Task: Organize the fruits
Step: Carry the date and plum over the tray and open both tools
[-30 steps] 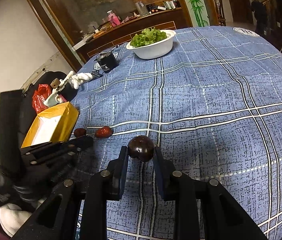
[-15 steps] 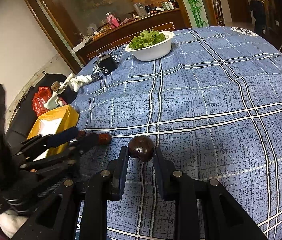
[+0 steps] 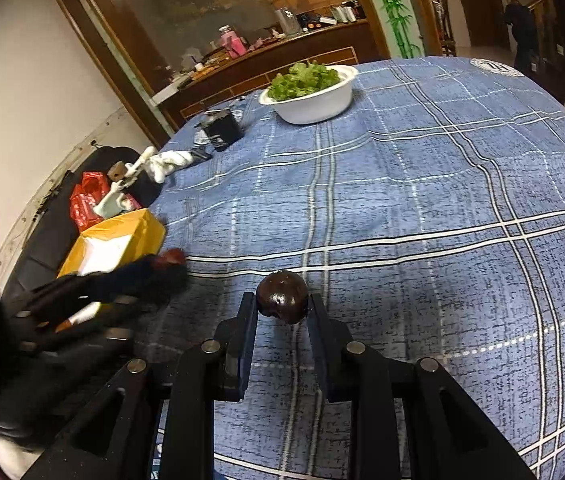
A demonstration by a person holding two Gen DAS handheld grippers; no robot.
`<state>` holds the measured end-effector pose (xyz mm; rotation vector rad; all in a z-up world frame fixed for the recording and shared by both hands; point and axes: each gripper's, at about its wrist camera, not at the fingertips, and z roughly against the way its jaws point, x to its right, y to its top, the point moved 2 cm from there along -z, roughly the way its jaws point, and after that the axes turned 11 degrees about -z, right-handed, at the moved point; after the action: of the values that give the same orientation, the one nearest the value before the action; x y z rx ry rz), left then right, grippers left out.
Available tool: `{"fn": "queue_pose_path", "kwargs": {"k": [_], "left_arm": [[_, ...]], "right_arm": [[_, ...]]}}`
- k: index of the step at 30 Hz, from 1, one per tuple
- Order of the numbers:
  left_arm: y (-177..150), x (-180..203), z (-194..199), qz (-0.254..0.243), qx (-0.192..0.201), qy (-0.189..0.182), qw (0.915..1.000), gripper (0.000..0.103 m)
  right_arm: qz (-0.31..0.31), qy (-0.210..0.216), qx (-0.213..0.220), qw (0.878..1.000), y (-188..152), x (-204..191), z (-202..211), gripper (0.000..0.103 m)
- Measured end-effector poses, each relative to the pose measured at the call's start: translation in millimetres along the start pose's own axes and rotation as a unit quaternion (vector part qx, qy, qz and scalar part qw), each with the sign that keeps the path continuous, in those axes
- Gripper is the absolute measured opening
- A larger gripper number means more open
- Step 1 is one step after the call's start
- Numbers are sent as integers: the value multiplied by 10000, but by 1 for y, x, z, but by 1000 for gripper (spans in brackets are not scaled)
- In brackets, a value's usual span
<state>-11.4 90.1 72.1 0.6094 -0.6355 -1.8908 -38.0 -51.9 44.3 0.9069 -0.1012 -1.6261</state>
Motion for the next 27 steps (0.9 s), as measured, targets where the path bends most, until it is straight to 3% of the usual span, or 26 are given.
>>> {"fn": "queue_pose_path", "kwargs": {"k": [4,9,14,19,26,27], "left_arm": [[-23,-34,47,466,182,242,9985,28],[-76,-95,98,1283,250,799,9882,28],[-124,-145,109,1841,-16,1312,9741,28],[-157,-163,103,2133,-236,1352,9673,28],[-170,-166,112,2195,-145,1285,9670,29],[-170,-165,114,2178,-134,1278,9675,41]], "right_arm": [[226,107,20,9997,-6,-13,1,28],[614,224,137,9978,-21,-39,8,28],[583,725,-347,9951,-45,-81,5,29],[1172,981,-652,9861,-73,-148,-3,29],[1762,717,-861,9780,-97,-199,-33,30],[1799,663,-860,9777,-99,-201,-36,30]]}}
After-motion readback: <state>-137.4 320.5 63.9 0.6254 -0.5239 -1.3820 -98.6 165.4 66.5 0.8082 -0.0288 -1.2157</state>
